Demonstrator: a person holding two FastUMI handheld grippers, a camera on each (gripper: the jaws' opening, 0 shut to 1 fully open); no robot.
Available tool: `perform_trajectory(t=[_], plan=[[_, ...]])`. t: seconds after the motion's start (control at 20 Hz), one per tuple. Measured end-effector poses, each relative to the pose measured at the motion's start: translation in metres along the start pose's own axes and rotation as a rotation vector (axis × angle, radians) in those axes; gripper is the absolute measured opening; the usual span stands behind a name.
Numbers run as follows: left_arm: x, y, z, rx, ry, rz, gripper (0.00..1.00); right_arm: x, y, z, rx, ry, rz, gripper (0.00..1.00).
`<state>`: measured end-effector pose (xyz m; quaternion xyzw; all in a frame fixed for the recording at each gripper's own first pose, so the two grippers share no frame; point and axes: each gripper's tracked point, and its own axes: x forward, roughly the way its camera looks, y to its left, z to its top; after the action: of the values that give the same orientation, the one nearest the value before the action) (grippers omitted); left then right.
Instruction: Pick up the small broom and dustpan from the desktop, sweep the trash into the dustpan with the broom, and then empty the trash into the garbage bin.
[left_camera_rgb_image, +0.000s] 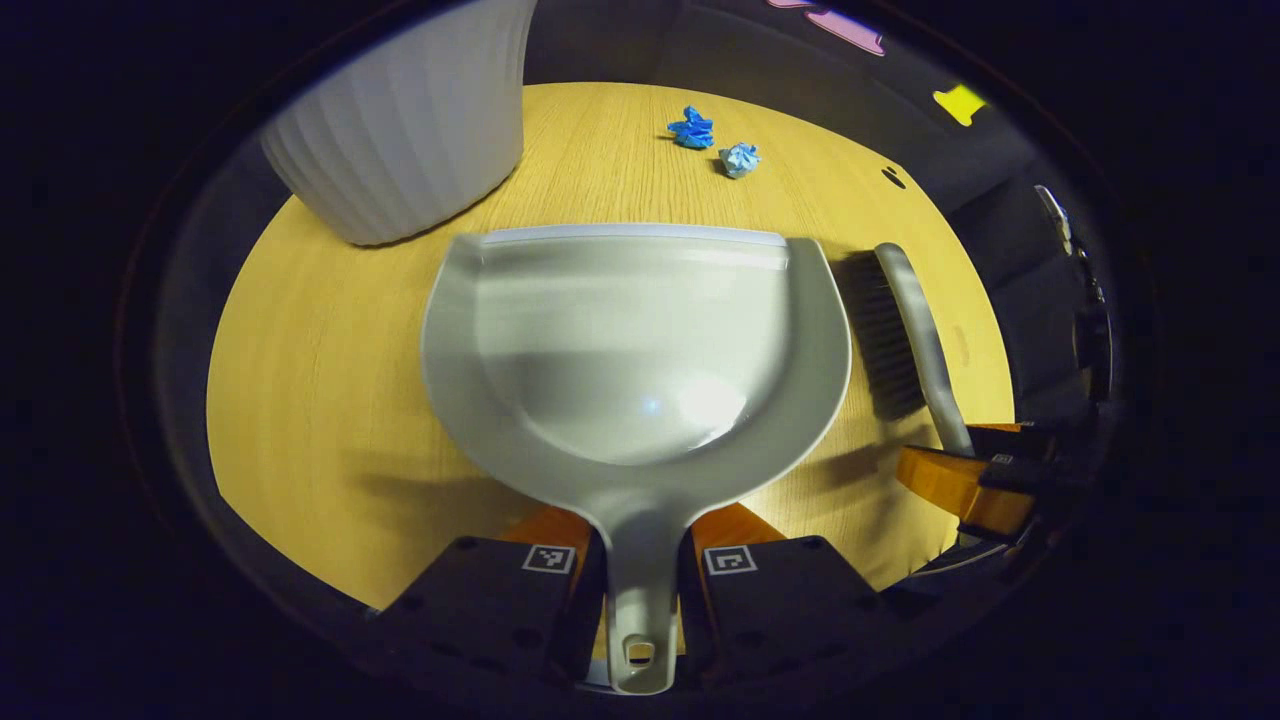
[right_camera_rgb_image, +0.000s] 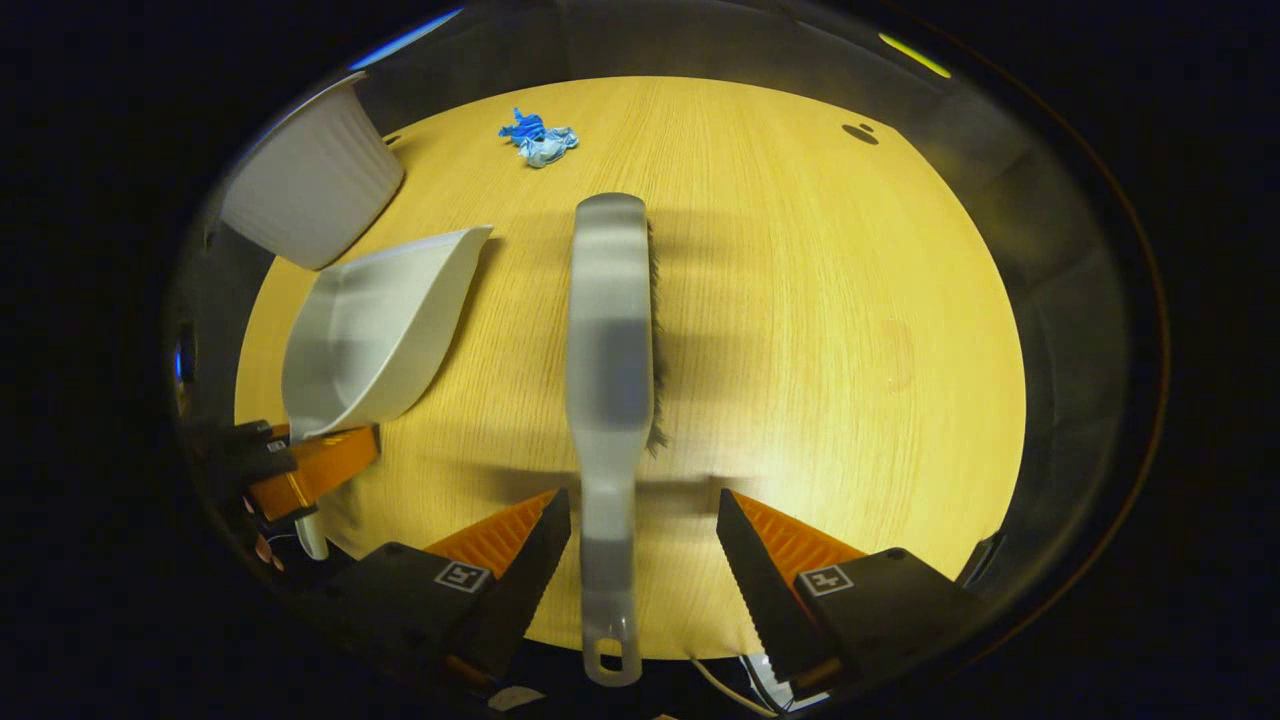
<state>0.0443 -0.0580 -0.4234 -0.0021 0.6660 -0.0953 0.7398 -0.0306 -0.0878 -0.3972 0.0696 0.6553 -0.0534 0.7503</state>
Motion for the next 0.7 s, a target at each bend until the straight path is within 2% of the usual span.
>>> perform_trajectory(t=[0.05,0.1,0.15,0.25,0.3,0.35,0.5,0.6,0.7], plan=[[0.0,0.0,0.0,0.0,0.0,0.0,0.31,0.003,0.001,0.001,0.014,0.018,0.0,0.93],[0.0,0.0,0.0,-0.001,0.001,0.001,0.3,0.008,0.004,-0.001,0.02,0.048,0.012,0.95],[0.0,0.0,0.0,-0.001,0.001,0.002,0.31,0.01,0.006,-0.002,0.023,0.073,0.019,0.77],[0.0,0.0,0.0,-0.003,0.0,0.002,0.31,0.014,0.004,-0.001,0.003,0.082,0.009,0.61],[0.0,0.0,0.0,-0.006,-0.001,0.002,0.31,0.015,0.003,0.002,-0.005,0.079,0.005,0.68],[0.0,0.0,0.0,-0.012,-0.003,0.001,0.31,0.018,0.006,0.007,-0.002,0.072,0.019,0.66],[0.0,0.001,0.0,-0.012,0.0,0.004,0.31,0.021,0.015,0.009,-0.017,0.118,0.062,0.3],[0.0,0.001,0.0,0.008,0.007,0.007,0.3,0.02,0.015,0.017,-0.076,0.113,0.066,0.3],[0.001,0.001,0.001,0.03,0.005,-0.004,0.31,0.016,0.011,0.042,-0.109,0.03,0.058,0.27]])
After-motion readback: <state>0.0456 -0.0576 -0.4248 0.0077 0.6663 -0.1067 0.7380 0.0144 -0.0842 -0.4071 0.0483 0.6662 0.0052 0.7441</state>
